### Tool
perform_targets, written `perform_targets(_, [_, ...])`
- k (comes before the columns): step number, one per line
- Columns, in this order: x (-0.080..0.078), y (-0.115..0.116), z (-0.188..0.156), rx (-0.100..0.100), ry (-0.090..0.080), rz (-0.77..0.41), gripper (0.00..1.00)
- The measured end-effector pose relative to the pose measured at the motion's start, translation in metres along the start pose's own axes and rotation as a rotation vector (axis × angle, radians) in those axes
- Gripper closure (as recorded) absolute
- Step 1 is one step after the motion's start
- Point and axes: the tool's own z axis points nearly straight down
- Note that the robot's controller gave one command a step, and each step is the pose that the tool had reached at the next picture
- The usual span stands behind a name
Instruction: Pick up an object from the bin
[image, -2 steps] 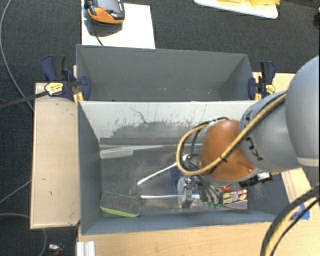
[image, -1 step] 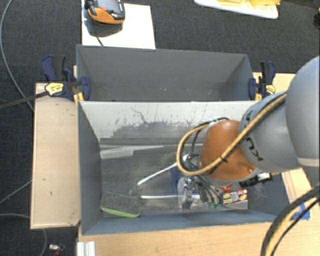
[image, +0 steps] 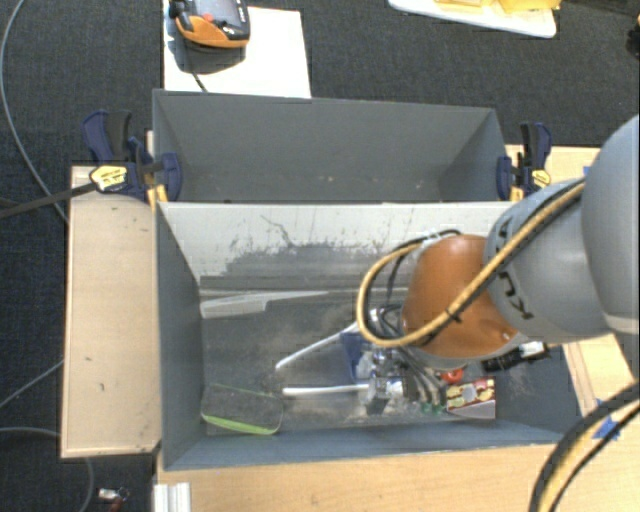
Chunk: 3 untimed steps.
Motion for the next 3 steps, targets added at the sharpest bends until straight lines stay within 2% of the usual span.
perform_targets(1, [0.0,0.0,-0.085,0.001,0.005,-0.002,1.0])
perform_targets(2, [-0.002,0.0,-0.113,-0.001,-0.004,-0.003,1.0])
perform_targets(3, [-0.001,0.0,-0.125,0.0,0.001,-0.005,1.0])
